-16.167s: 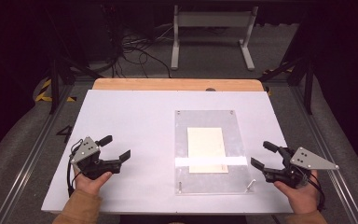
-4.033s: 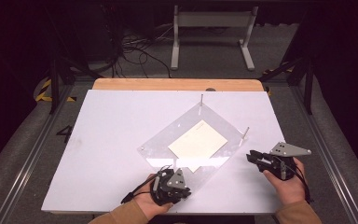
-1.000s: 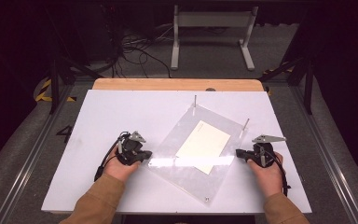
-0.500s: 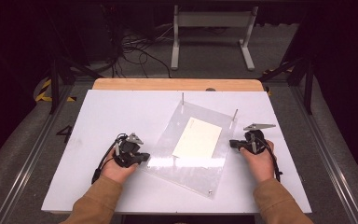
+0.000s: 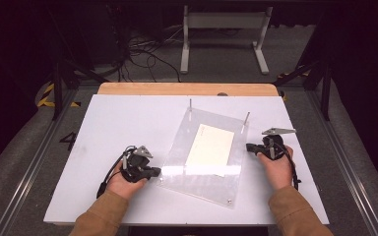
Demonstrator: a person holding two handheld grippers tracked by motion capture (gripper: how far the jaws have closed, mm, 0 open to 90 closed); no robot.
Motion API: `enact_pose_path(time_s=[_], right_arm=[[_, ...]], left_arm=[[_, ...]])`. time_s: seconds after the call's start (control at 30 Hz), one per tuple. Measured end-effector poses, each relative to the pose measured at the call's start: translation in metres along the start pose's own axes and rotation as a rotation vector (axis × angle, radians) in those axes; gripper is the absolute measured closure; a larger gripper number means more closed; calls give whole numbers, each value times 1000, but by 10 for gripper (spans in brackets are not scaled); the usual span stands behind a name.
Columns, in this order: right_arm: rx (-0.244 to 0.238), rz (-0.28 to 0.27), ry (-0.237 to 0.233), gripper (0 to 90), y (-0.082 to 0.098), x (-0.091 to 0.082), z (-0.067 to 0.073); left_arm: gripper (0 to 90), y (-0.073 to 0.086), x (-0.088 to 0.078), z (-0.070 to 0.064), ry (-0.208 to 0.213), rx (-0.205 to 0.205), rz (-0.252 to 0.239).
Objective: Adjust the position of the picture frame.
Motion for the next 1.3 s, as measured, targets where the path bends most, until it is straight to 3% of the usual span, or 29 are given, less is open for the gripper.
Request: enact_pose_path(time_s=[0.2,0.23,0.27,0.3,0.33,0.4,0.43,0.47,0.5,0.57,0.63,0.67,0.73,0.83,0.93,1.13,1.17,1.2,1.23,1.3], right_arm=[[34,-28,23,897,-2,-10,-17],[38,-33,24,895,-2,-10,-19],[42,-23,38,892,-2,-10,-23],[36,-15,60,892,-4,-9,-28],[36,-15,60,892,-4,-9,-28],[35,-10,87,894,-9,-8,-37],[35,-11,100,895,-10,-7,-41],[35,8,113,896,-10,-5,-45],[38,27,124,897,-8,-3,-49],[50,31,114,899,-8,0,-50],[43,35,102,899,-9,2,-48],[28,42,99,899,-9,4,-45],[8,68,122,899,-11,5,-43],[18,62,92,900,-13,9,-40],[-11,67,71,900,-15,16,-31],[-30,87,25,900,-16,26,-13],[-27,91,14,900,-16,27,-9],[-32,111,0,900,-14,26,-2],[-32,111,0,900,-14,26,-2],[-92,136,-10,899,-14,19,10]], left_arm=[[900,-4,7,-39,72,61,12],[900,-4,7,-39,72,61,12],[900,-5,10,-54,110,87,13],[900,-6,11,-61,122,100,15],[900,-6,11,-61,122,100,15],[900,-8,13,-70,127,142,16],[900,-7,13,-71,116,146,17],[899,-8,12,-71,137,131,7],[897,-9,11,-68,131,114,-7],[882,-10,7,-60,114,91,-33],[872,-11,-1,-46,93,56,-69],[871,-11,-5,-40,88,16,-92],[868,-12,-10,-30,80,-23,-118],[863,-9,-16,-17,66,-73,-135],[859,-6,-18,-7,50,-102,-141],[846,-6,-22,-2,25,-104,-157],[837,-5,-25,-5,25,-80,-156],[804,-5,-28,-14,29,-24,-150],[787,-5,-28,-14,29,-24,-150],[759,0,-30,-28,44,54,-128]])
Point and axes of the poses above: each handheld gripper's, and its own axes: x roughly forward along the jaws, y roughly out of its underside, z roughly to its left, the point moved 10 cm from there along x, roughly forward along the jaws, and after that the axes turned 7 degrees about -y, right-handed, at the moved point
